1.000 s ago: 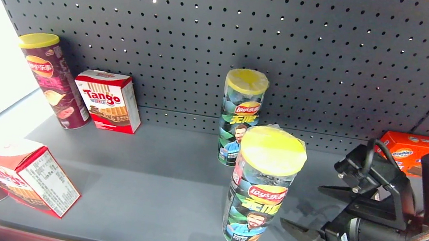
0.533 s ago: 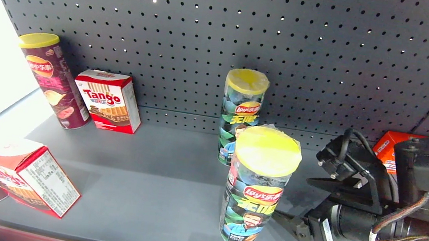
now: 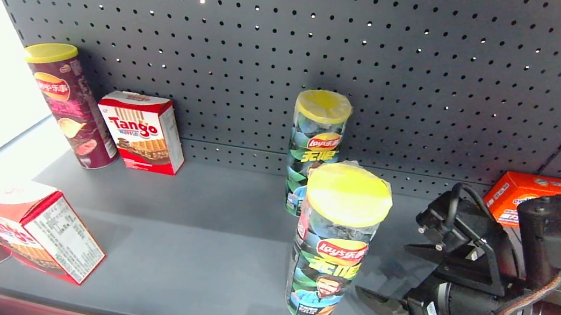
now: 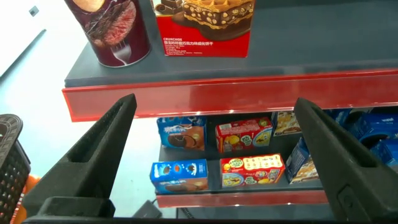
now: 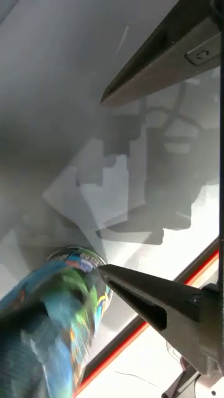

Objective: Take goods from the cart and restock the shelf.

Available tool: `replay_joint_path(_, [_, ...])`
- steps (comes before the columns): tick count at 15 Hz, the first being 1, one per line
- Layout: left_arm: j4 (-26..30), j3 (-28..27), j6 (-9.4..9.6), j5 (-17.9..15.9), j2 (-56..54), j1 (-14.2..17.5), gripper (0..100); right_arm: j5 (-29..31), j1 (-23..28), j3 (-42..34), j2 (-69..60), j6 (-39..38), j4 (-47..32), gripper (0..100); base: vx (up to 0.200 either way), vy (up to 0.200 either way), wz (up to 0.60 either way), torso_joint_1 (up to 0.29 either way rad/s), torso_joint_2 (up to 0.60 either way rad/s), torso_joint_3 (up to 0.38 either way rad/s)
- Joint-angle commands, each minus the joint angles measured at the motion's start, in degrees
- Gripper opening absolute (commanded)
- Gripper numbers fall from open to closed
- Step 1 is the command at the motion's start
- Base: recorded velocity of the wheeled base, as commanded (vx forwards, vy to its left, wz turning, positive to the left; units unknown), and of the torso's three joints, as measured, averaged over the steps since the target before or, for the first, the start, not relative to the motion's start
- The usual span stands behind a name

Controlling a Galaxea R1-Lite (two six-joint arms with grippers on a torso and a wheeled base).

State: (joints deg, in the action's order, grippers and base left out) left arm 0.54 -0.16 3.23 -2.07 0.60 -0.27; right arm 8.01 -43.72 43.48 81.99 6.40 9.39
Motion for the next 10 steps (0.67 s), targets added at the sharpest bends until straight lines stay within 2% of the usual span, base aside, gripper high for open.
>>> replay_joint_path(1, [0.0,0.0,0.02,0.0,0.0,0.0,100,0.1,-0.2,0.5,-0.2,0.0,0.0,100,0.0,0.0,0.0,0.0,0.0,0.0])
replay_joint_path(10, [0.0,0.0,-0.33,0.1,0.1,0.0,100,0.2,-3.1,2.0,2.5,0.0,0.0,100,0.0,0.0,0.0,0.0,0.0,0.0])
